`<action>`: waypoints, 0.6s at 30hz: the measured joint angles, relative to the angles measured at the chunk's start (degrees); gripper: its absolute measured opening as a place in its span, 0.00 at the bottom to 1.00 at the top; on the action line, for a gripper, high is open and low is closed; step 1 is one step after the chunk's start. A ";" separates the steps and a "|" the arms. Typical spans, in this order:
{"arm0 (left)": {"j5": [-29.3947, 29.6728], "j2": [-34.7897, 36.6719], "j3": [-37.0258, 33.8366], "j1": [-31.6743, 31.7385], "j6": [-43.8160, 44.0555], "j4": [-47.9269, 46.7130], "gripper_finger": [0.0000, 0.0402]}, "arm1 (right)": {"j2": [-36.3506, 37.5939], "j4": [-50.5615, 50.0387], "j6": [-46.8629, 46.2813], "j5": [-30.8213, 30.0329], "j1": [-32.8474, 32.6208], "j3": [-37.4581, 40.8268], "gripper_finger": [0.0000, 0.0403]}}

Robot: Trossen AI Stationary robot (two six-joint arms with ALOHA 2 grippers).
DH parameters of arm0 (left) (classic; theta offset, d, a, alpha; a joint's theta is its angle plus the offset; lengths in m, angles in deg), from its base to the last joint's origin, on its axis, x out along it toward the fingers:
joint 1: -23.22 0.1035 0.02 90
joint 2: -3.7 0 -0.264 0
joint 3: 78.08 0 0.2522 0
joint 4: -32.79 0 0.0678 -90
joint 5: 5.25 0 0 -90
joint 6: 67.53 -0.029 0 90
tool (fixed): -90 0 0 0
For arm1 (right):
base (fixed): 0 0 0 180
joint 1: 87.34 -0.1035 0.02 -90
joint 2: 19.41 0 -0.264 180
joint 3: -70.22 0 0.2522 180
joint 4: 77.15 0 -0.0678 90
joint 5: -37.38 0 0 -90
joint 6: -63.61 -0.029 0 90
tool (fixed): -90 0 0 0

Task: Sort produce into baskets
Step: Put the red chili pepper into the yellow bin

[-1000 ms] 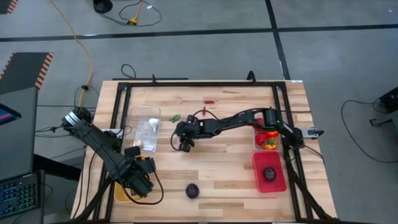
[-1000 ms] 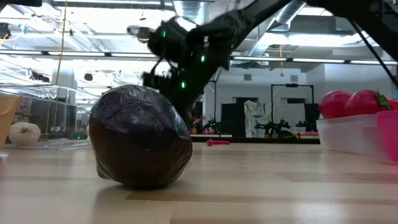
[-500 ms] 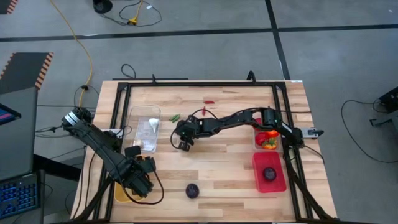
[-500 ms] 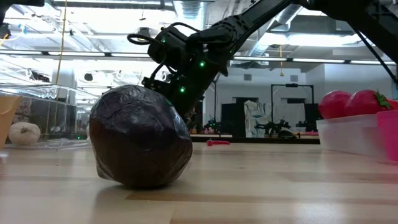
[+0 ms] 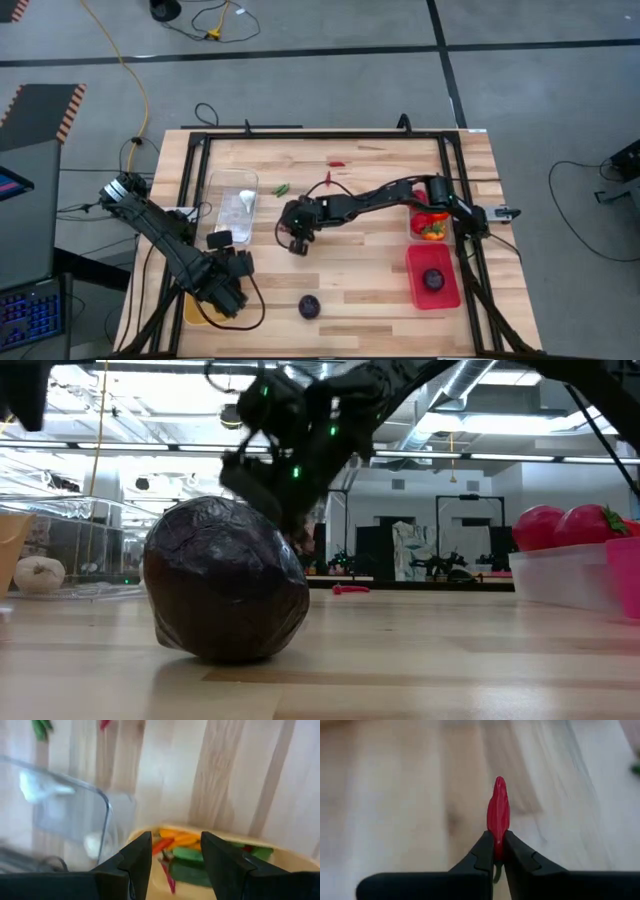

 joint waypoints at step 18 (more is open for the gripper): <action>18.23 0.00 0.00 0.02 -12.99 8.01 0.39 | 6.90 11.80 0.49 6.41 -7.80 -0.14 0.14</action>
